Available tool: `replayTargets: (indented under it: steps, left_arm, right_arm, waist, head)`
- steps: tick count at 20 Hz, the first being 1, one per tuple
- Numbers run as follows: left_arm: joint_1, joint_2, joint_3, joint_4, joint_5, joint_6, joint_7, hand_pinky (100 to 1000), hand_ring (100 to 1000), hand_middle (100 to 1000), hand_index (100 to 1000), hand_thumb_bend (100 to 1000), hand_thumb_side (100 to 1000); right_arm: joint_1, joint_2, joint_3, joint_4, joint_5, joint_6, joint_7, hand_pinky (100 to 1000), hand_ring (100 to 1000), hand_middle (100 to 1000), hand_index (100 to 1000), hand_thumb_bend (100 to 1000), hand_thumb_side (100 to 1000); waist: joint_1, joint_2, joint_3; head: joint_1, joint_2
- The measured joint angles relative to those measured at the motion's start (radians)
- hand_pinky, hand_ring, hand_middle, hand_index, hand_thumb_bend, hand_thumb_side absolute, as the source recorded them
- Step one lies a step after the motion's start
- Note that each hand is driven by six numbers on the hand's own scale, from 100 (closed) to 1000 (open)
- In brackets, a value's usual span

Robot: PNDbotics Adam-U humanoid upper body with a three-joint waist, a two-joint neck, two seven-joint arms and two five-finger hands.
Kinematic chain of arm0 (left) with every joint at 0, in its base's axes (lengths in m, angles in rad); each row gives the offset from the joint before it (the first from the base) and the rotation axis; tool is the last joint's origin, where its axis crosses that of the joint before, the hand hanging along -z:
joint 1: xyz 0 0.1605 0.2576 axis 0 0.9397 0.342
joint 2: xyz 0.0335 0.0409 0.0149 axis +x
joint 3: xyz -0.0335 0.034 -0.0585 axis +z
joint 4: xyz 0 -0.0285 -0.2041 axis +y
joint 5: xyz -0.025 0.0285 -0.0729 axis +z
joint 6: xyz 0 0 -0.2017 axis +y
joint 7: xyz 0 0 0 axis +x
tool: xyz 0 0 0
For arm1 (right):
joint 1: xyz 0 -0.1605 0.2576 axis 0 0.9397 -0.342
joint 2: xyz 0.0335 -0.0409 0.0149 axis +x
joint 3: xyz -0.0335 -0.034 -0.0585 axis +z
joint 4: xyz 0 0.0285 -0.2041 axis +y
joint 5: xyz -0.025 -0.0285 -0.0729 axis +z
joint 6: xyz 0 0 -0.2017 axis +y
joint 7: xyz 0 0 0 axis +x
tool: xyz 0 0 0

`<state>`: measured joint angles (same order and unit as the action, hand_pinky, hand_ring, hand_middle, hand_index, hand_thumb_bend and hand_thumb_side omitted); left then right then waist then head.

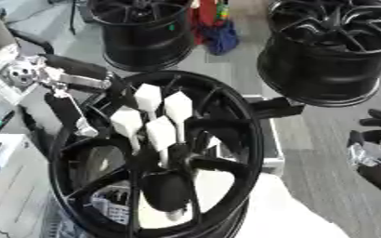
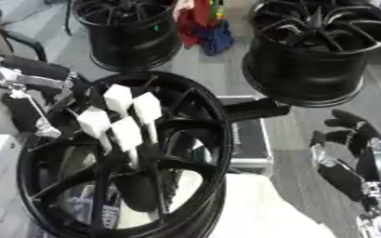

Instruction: Pull the pin out of the wheel hub.

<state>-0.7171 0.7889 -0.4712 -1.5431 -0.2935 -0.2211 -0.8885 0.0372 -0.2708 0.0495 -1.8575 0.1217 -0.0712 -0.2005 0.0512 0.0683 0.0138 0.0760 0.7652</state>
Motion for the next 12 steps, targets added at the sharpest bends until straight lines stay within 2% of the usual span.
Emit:
replayTargets:
  steps: [3,8,12]
  left_arm:
    - [0.000,-0.005,0.001,0.003,-0.010,0.000,0.000,775,719,805,885,334,150]
    - [0.000,-0.007,-0.003,0.005,-0.015,-0.003,0.003,735,662,748,847,287,115]
    - [0.005,-0.009,-0.022,0.018,-0.016,-0.007,0.006,721,637,721,831,286,107]
  right_arm:
    - [0.000,0.000,0.000,0.000,0.000,0.000,0.000,730,593,661,807,186,100]
    - [0.000,0.000,0.000,0.003,0.000,0.000,0.000,730,593,661,807,185,100]
    - [0.000,0.000,0.000,0.005,0.000,0.000,0.000,730,593,661,807,185,100]
  waist:
    - [0.000,0.000,0.000]
    - [0.000,0.000,0.000]
    - [0.002,0.000,0.000]
  head:
    - [0.000,0.000]
    - [0.000,0.000]
    - [0.000,0.000]
